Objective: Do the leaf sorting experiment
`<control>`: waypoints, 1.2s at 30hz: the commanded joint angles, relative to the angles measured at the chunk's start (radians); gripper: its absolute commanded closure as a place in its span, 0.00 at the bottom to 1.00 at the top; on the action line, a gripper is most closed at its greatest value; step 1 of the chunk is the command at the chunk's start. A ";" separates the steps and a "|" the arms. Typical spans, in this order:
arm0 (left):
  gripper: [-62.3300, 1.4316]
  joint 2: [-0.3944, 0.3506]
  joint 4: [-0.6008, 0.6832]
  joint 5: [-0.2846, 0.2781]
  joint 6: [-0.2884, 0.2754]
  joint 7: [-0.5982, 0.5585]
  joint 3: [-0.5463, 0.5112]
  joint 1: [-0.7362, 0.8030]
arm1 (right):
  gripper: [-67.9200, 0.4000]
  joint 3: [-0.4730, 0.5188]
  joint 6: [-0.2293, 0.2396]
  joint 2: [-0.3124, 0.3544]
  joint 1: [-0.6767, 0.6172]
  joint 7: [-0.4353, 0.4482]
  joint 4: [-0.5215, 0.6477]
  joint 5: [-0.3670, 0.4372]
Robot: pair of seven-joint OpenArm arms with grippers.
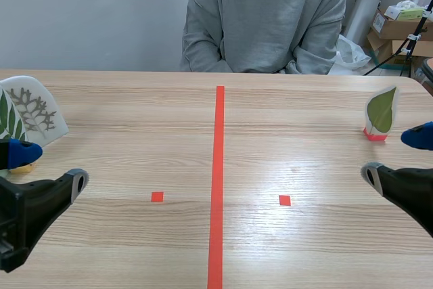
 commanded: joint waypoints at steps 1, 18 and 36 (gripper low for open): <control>0.27 0.003 0.012 -0.010 0.000 -0.014 -0.003 -0.003 | 0.28 -0.007 0.008 -0.004 -0.002 0.028 0.004 -0.009; 0.27 0.003 0.012 -0.010 -0.001 -0.014 -0.003 -0.003 | 0.29 -0.076 0.008 -0.023 0.002 0.045 0.004 -0.095; 0.27 0.003 0.012 -0.009 -0.001 -0.013 -0.003 -0.003 | 0.29 -0.076 0.008 -0.023 0.002 0.046 0.004 -0.079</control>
